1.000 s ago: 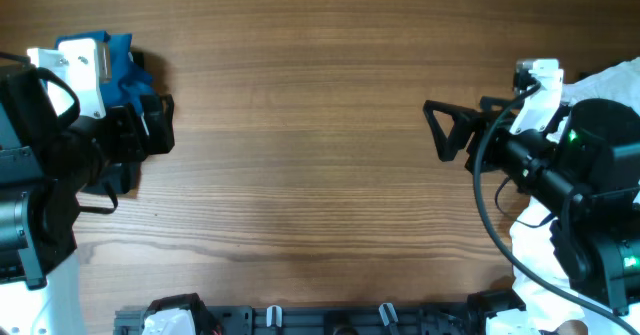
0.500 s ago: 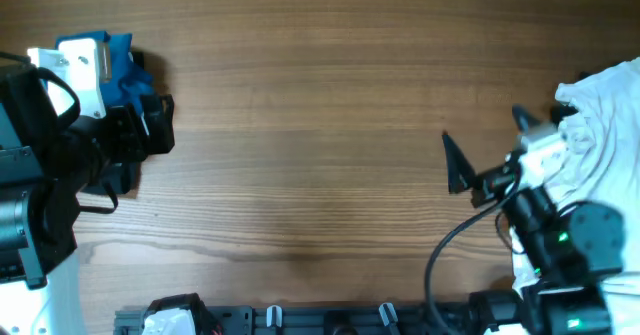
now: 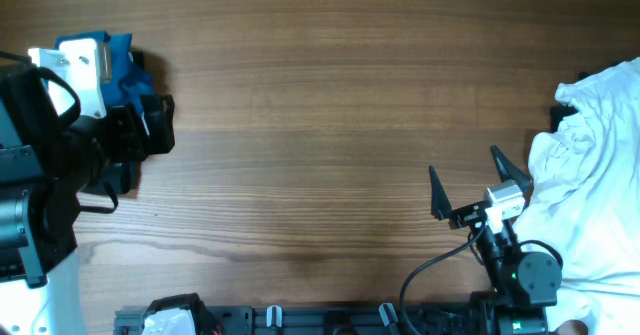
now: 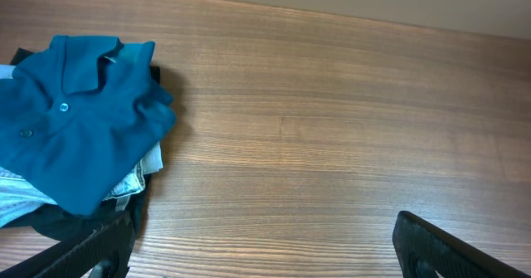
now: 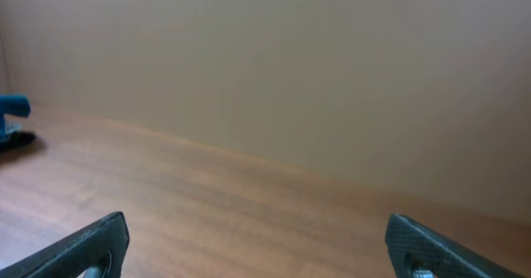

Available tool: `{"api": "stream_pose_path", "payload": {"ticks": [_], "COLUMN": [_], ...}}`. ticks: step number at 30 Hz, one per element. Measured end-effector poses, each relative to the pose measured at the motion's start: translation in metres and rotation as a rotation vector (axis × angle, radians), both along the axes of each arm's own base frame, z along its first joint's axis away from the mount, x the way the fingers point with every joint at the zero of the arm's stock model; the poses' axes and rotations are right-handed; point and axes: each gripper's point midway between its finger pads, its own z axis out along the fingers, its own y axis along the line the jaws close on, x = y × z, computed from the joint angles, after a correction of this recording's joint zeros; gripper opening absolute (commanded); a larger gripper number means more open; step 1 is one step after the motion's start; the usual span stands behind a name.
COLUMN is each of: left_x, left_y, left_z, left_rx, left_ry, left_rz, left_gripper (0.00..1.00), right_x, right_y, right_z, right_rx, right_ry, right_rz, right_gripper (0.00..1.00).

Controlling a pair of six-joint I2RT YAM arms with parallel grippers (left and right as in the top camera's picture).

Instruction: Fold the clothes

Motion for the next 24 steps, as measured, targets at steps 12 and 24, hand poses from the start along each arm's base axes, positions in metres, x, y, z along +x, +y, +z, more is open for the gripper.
{"api": "stream_pose_path", "payload": {"ticks": [12, 24], "left_x": [0.0, 0.0], "left_y": [0.0, 0.0], "left_z": [0.0, 0.0], "left_rx": [0.0, 0.0], "left_ry": [0.0, 0.0], "left_rz": [0.0, 0.0], "left_gripper": [1.0, 1.0], "right_x": [0.002, 0.002], "right_y": [0.001, 0.001], "right_z": [-0.029, -0.029], "right_rx": [-0.002, -0.002], "right_ry": [0.102, 0.102], "right_rz": [0.004, 0.004], "right_gripper": [1.0, 1.0]}}
